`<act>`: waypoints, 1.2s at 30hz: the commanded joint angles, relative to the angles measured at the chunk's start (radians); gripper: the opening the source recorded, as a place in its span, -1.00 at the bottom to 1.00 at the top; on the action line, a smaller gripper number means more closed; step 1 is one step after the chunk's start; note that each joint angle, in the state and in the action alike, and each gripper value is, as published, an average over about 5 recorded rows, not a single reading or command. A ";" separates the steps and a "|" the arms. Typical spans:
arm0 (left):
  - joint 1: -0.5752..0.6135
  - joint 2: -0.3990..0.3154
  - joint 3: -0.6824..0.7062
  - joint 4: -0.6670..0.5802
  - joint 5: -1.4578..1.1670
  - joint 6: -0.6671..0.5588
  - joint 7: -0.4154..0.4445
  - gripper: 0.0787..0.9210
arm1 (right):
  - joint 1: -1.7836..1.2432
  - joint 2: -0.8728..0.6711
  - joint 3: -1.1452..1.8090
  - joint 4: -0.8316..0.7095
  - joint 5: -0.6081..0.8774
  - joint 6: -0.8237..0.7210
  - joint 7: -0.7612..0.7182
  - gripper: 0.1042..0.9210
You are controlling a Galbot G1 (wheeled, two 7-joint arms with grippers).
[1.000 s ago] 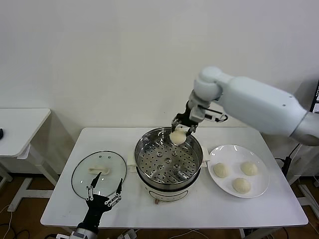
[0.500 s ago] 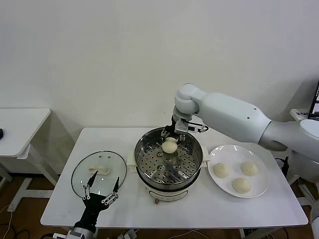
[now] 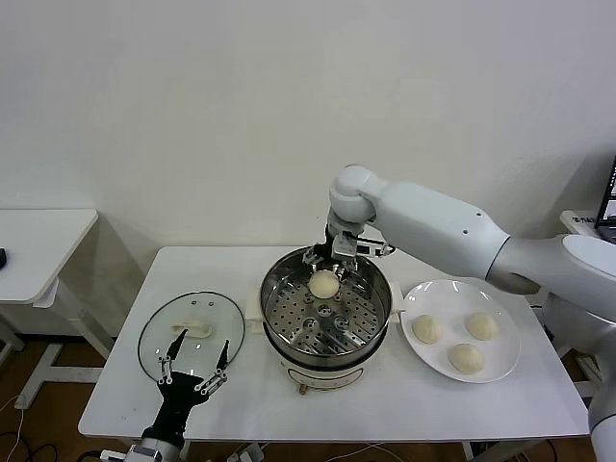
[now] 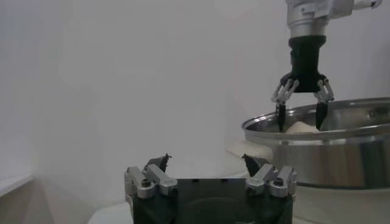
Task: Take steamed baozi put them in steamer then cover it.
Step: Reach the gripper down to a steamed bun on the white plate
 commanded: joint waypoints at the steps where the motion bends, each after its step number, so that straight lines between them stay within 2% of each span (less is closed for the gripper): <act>1: -0.003 0.003 0.002 0.002 -0.001 0.002 0.000 0.77 | 0.141 -0.238 -0.012 0.107 0.294 -0.275 -0.087 0.76; 4: -0.006 0.007 0.005 0.007 0.000 0.005 0.000 0.77 | 0.215 -0.355 -0.109 0.105 0.410 -0.431 -0.003 0.76; 7: -0.008 0.016 0.011 0.011 0.003 0.013 0.000 0.77 | 0.235 -0.433 -0.204 0.061 0.520 -0.521 0.040 0.76; 13: -0.015 0.032 0.019 0.023 0.010 0.015 0.000 0.77 | 0.147 -0.493 -0.329 -0.048 0.695 -0.641 0.087 0.76; 16: -0.016 0.032 0.021 0.019 0.010 0.015 0.000 0.77 | 0.062 -0.487 -0.330 -0.086 0.702 -0.659 0.115 0.76; 23: -0.016 0.031 0.022 0.022 0.011 0.013 -0.002 0.77 | -0.119 -0.434 -0.234 -0.171 0.617 -0.657 0.184 0.76; 36: -0.011 0.024 0.028 0.034 0.020 0.004 -0.004 0.77 | -0.232 -0.360 -0.155 -0.219 0.548 -0.654 0.189 0.76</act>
